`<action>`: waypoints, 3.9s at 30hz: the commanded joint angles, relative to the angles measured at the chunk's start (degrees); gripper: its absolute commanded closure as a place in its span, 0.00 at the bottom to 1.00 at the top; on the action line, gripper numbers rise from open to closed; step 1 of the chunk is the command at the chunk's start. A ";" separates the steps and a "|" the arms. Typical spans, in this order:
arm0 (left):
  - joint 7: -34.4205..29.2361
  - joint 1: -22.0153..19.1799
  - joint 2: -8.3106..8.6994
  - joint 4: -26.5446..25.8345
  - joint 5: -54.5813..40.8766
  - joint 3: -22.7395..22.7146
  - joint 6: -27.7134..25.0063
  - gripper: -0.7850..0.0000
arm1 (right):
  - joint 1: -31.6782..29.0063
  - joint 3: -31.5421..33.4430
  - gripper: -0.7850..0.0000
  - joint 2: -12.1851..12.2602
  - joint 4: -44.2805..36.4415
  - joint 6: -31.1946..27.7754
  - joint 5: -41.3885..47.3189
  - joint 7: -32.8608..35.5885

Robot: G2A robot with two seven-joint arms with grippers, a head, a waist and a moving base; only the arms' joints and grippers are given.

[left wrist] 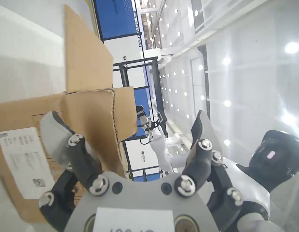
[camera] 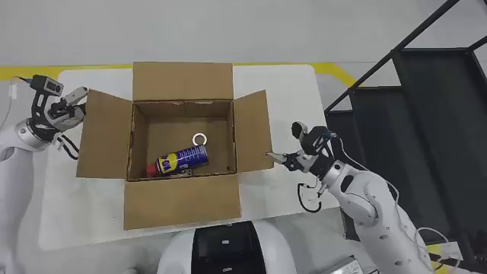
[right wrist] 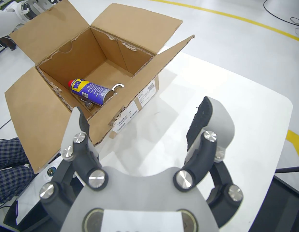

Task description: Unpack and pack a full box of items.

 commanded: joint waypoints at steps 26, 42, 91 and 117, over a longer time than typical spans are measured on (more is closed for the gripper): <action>1.36 0.96 -1.15 -12.42 9.67 9.52 0.83 0.00 | 12.14 -12.64 0.00 -1.10 11.19 -13.28 3.73 -4.91; 2.82 1.66 -0.95 -12.78 12.45 9.93 0.46 0.00 | 31.13 -33.02 0.00 -4.97 19.10 -8.14 2.86 9.25; 16.43 -4.17 0.01 -10.79 14.85 4.13 -2.29 0.00 | 12.56 -13.22 0.00 0.88 6.05 -11.39 41.63 26.43; 13.52 -29.59 -9.62 31.83 14.64 22.44 -10.40 0.00 | 7.93 -13.20 0.00 4.25 12.94 -10.87 77.81 49.68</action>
